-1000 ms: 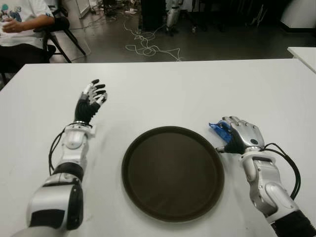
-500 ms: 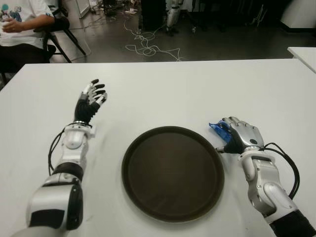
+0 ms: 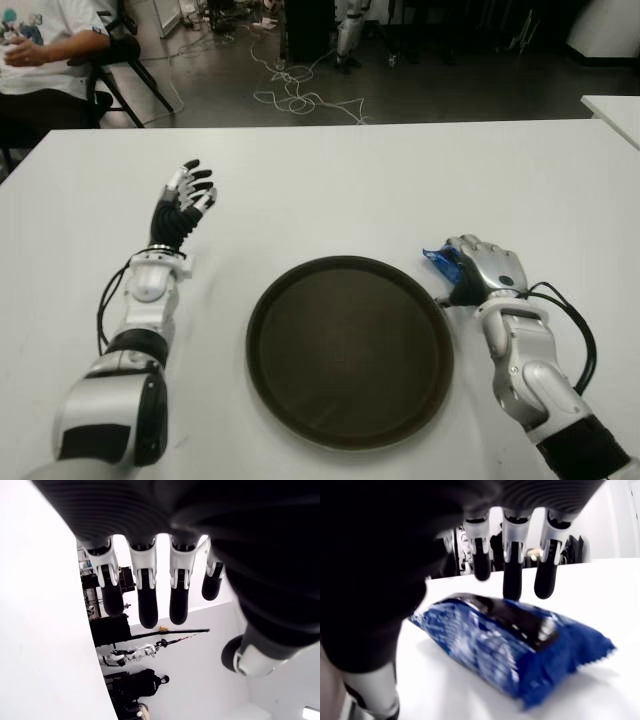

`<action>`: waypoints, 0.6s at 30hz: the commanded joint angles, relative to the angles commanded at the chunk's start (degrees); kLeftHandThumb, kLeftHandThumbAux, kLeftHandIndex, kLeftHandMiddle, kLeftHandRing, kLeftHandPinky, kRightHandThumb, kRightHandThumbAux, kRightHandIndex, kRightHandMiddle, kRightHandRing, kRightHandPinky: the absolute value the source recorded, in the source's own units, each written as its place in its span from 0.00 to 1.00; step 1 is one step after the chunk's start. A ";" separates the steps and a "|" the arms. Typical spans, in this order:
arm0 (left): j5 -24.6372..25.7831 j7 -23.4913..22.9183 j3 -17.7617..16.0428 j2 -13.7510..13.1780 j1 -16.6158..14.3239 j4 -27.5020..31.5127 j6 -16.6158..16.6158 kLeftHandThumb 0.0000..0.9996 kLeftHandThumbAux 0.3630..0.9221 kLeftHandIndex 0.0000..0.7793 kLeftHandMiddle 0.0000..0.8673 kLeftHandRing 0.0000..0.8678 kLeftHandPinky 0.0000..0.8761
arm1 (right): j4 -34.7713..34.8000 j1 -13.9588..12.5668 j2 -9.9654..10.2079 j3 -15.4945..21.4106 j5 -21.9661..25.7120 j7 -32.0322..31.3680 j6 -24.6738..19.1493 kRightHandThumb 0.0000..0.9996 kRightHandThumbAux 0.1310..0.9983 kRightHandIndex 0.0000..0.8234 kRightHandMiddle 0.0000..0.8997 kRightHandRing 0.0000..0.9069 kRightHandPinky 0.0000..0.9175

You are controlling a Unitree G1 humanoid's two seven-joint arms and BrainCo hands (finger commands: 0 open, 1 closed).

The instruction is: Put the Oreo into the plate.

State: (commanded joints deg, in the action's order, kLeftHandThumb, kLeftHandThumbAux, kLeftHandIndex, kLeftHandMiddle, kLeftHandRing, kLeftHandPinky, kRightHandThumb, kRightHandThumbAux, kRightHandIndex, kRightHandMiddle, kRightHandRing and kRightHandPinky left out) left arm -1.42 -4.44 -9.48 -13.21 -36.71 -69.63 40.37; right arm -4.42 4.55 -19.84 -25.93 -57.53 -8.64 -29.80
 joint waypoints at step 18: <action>-0.08 -0.18 0.19 -0.53 0.12 0.02 -0.15 0.29 0.48 0.15 0.25 0.22 0.19 | -0.06 0.26 0.05 0.69 3.14 -0.64 3.04 0.15 0.85 0.59 0.66 0.68 0.70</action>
State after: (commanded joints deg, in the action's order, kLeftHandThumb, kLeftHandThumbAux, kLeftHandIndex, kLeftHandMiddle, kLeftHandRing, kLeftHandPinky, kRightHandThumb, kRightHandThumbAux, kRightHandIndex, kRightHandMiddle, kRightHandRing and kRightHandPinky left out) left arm -1.50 -4.62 -9.29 -13.74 -36.58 -69.61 40.22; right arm -4.48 4.81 -19.79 -25.24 -54.39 -9.28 -26.76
